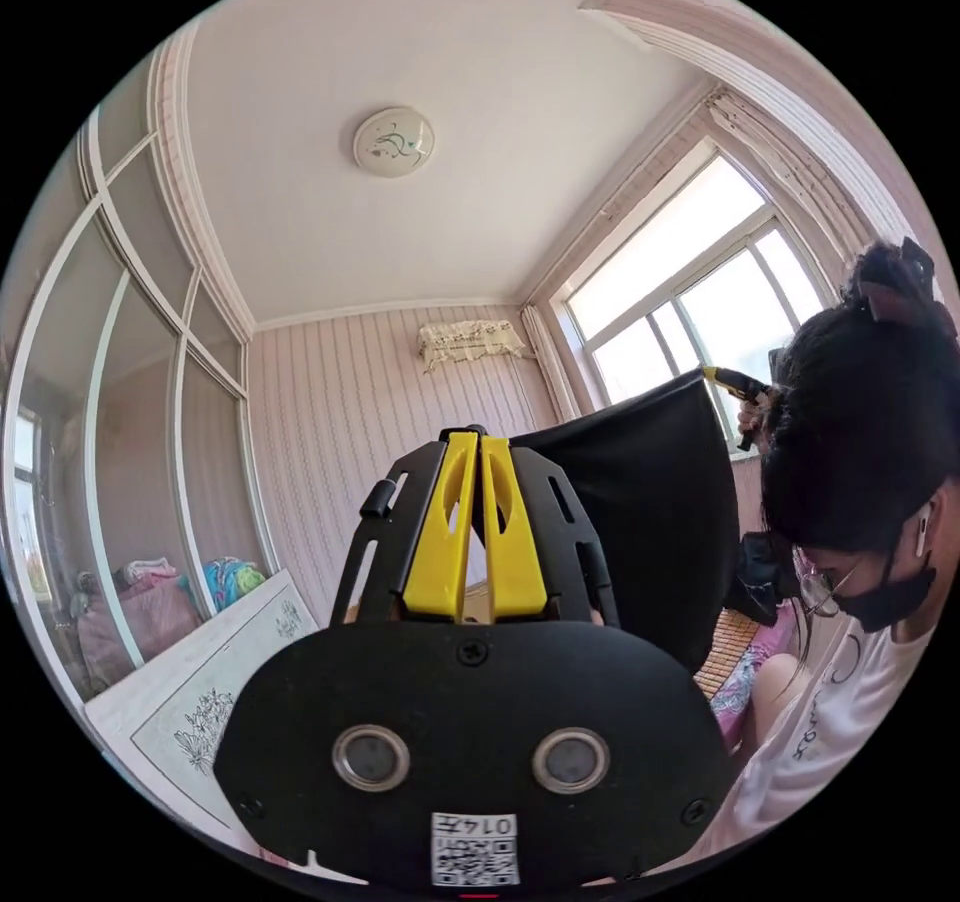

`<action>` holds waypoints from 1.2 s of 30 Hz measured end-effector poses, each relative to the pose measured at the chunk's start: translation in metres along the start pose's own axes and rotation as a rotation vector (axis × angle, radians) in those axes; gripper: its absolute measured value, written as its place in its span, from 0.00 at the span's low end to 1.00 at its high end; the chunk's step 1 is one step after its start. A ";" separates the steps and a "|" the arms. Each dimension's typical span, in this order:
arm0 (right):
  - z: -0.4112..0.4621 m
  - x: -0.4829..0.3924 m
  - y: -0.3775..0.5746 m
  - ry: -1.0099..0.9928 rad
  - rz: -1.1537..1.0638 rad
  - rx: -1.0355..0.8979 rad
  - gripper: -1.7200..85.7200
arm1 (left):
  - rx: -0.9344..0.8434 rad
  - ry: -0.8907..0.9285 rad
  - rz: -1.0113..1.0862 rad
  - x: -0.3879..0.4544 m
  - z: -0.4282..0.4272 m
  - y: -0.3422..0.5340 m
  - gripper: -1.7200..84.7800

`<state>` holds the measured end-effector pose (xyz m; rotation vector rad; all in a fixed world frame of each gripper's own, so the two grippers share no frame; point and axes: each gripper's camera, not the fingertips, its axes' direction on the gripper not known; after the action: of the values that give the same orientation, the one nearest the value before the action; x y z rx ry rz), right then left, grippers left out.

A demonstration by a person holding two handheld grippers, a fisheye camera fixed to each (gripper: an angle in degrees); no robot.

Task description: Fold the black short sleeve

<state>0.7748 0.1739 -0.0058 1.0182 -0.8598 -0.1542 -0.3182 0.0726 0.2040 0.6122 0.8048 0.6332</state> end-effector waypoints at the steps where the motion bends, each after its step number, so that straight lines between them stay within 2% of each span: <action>1: 0.015 0.012 0.010 0.028 0.029 -0.065 0.02 | -0.051 0.002 -0.022 -0.003 0.021 0.007 0.01; 6: 0.096 0.095 0.096 0.112 0.255 -0.387 0.02 | -0.375 0.022 -0.151 -0.013 0.147 0.074 0.01; 9: 0.137 0.147 0.146 0.182 0.379 -0.466 0.02 | -0.516 -0.020 -0.168 -0.006 0.230 0.113 0.01; 11: 0.156 0.168 0.143 0.227 0.388 -0.443 0.02 | -0.523 -0.028 -0.218 -0.010 0.268 0.112 0.01; 16: 0.181 0.189 0.067 0.198 0.320 -0.107 0.02 | -0.334 -0.137 -0.202 -0.021 0.317 0.048 0.01; 20: 0.195 0.169 0.072 0.148 0.191 -0.110 0.02 | -0.360 -0.134 -0.151 -0.020 0.333 0.052 0.01; 23: 0.192 0.154 0.128 0.083 0.177 -0.174 0.02 | -0.489 -0.040 -0.183 -0.016 0.342 0.105 0.01; 25: 0.189 0.145 0.194 0.081 0.221 -0.292 0.02 | -0.626 0.055 -0.198 -0.001 0.346 0.168 0.01; 29: 0.189 0.142 0.311 0.153 0.345 -0.531 0.02 | -0.846 0.090 -0.191 0.034 0.360 0.273 0.01; 31: 0.188 0.146 0.389 0.163 0.543 -0.651 0.02 | -0.964 0.109 -0.248 0.054 0.372 0.340 0.01; 36: 0.190 0.136 0.494 0.247 0.743 -0.910 0.02 | -1.191 0.114 -0.363 0.077 0.394 0.430 0.01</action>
<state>0.6050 0.2468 0.5081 -0.1581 -0.7644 0.2038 -0.0809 0.3109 0.6867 -0.6456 0.4917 0.6876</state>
